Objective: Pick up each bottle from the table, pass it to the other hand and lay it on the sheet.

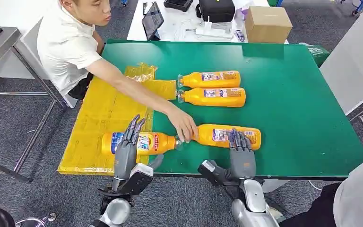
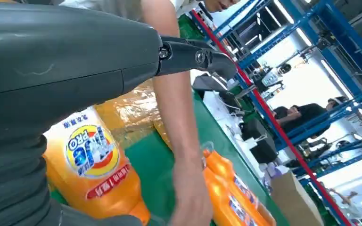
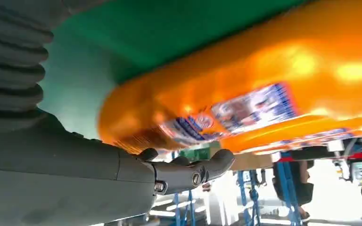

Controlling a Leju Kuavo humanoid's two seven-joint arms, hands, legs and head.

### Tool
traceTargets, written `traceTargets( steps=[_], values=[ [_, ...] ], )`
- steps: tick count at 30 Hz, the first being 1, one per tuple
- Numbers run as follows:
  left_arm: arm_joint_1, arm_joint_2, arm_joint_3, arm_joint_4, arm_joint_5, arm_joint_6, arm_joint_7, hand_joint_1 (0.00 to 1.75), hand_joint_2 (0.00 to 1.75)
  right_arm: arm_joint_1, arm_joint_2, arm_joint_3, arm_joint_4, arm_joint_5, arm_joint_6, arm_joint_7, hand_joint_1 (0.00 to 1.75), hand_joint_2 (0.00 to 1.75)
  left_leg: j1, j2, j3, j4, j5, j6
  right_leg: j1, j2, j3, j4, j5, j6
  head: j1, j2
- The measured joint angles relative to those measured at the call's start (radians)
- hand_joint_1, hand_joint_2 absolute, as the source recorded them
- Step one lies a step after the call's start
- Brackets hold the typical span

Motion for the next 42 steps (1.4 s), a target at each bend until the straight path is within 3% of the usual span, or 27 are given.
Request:
traceTargets(
  steps=[14, 27, 36, 37, 38, 39, 42],
  values=[
    [0.013, 0.008, -0.039, -0.043, 0.040, -0.020, -0.008, 0.00, 1.75, -0.091, -0.063, 0.010, 0.093, 0.026, 0.011, 0.059, 0.00, 1.75, 0.000, 0.000, 0.000, 0.000, 0.000, 0.000, 0.000, 0.000, 0.000, 0.000, 0.000, 0.000, 0.000, 0.000],
    [-0.008, 0.008, -0.085, -0.042, 0.073, -0.040, -0.021, 0.00, 1.75, -0.262, -0.088, 0.062, 0.284, -0.019, 0.180, 0.068, 0.00, 1.75, 0.000, 0.004, 0.006, 0.000, 0.001, 0.001, 0.000, 0.001, 0.003, 0.000, 0.001, 0.000, 0.000, 0.000],
    [-0.012, 0.010, -0.096, -0.040, 0.097, -0.071, 0.004, 0.00, 1.75, -0.338, -0.093, 0.088, 0.357, -0.041, 0.402, 0.139, 0.03, 1.75, 0.000, 0.011, 0.020, 0.000, -0.002, 0.000, 0.000, 0.008, 0.003, -0.002, 0.001, 0.000, 0.000, 0.000],
    [-0.012, 0.010, -0.099, -0.040, 0.099, -0.075, 0.006, 0.00, 1.75, -0.345, -0.094, 0.093, 0.363, -0.042, 0.420, 0.140, 0.96, 1.75, 0.000, 0.011, 0.020, 0.000, -0.002, 0.000, 0.000, 0.008, 0.003, -0.002, 0.001, 0.000, 0.000, 0.000],
    [-0.012, 0.011, -0.104, -0.040, 0.102, -0.077, 0.006, 0.00, 1.75, -0.351, -0.096, 0.097, 0.367, -0.042, 0.433, 0.140, 0.96, 1.75, 0.000, 0.011, 0.020, 0.000, -0.002, 0.000, 0.000, 0.008, 0.004, -0.002, 0.001, 0.000, 0.000, 0.000],
    [-0.012, 0.011, -0.107, -0.040, 0.102, -0.081, 0.008, 0.00, 1.75, -0.355, -0.099, 0.103, 0.371, -0.042, 0.444, 0.139, 1.68, 1.75, 0.000, 0.011, 0.021, 0.000, -0.002, 0.000, 0.000, 0.008, 0.005, -0.002, 0.002, 0.000, 0.000, 0.000],
    [-0.015, 0.013, -0.112, -0.039, 0.105, -0.090, 0.011, 0.00, 1.75, -0.364, -0.103, 0.128, 0.381, -0.034, 0.485, 0.118, 1.75, 1.75, 0.000, 0.012, 0.024, 0.000, -0.002, 0.000, 0.000, 0.011, 0.007, -0.002, 0.003, -0.001, 0.000, 0.000]
  ],
)
